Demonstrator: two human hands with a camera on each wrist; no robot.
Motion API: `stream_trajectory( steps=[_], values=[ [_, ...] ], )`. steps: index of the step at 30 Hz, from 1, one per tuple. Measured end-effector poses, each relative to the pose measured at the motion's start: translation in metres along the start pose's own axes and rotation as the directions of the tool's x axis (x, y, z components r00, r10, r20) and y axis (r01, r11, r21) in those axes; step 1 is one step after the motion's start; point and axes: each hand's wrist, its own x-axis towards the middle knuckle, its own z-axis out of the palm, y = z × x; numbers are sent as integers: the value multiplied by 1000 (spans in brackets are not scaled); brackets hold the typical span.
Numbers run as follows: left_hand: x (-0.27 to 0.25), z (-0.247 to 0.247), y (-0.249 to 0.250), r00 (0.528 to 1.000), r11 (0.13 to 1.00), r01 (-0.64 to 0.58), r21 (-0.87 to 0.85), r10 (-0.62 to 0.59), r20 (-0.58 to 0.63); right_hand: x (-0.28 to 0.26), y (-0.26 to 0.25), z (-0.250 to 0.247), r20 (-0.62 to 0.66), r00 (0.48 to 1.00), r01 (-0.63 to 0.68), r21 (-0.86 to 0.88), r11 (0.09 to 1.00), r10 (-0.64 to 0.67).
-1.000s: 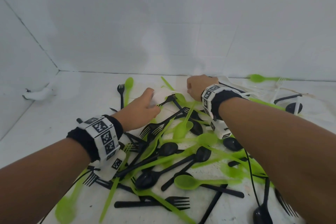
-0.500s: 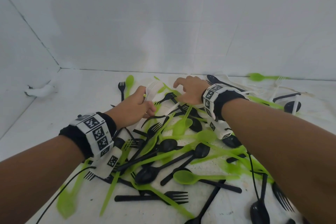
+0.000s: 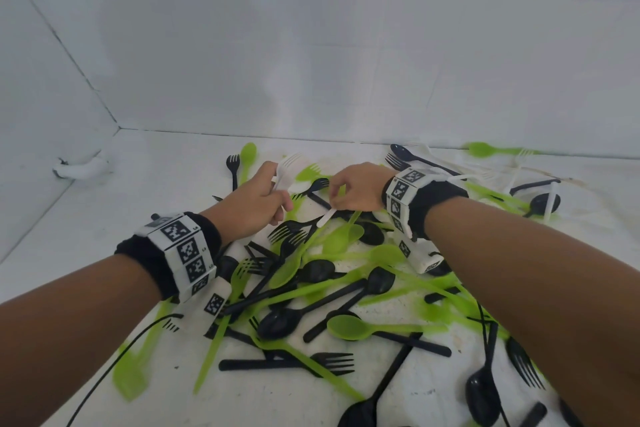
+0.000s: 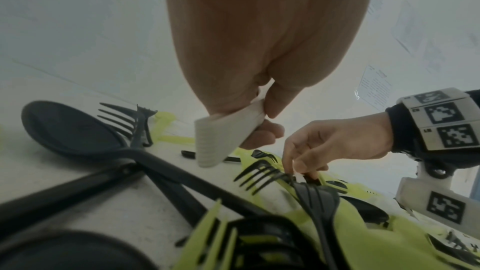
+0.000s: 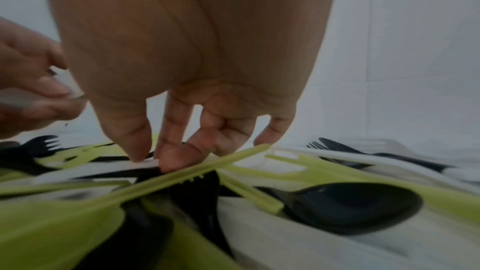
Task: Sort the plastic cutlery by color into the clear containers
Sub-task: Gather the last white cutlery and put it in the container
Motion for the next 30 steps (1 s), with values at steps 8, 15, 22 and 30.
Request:
stream_trajectory(
  steps=[8, 15, 22, 30],
  values=[
    [-7, -2, 6, 1000, 1000, 4, -6, -4, -3, -11, -9, -9, -151, 986, -61, 67, 996, 70],
    [-18, 0, 21, 999, 999, -5, -42, 7, 47, -34, -11, -19, -335, 892, -162, 389, 907, 303],
    [-21, 35, 62, 973, 991, -115, -68, 126, 195, -115, 15, -19, -418, 775, -179, 574, 799, 474],
    [-22, 118, 129, 950, 980, -151, -128, 180, 255, -218, 103, -8, -552, 515, -178, 680, 712, 656]
  ],
)
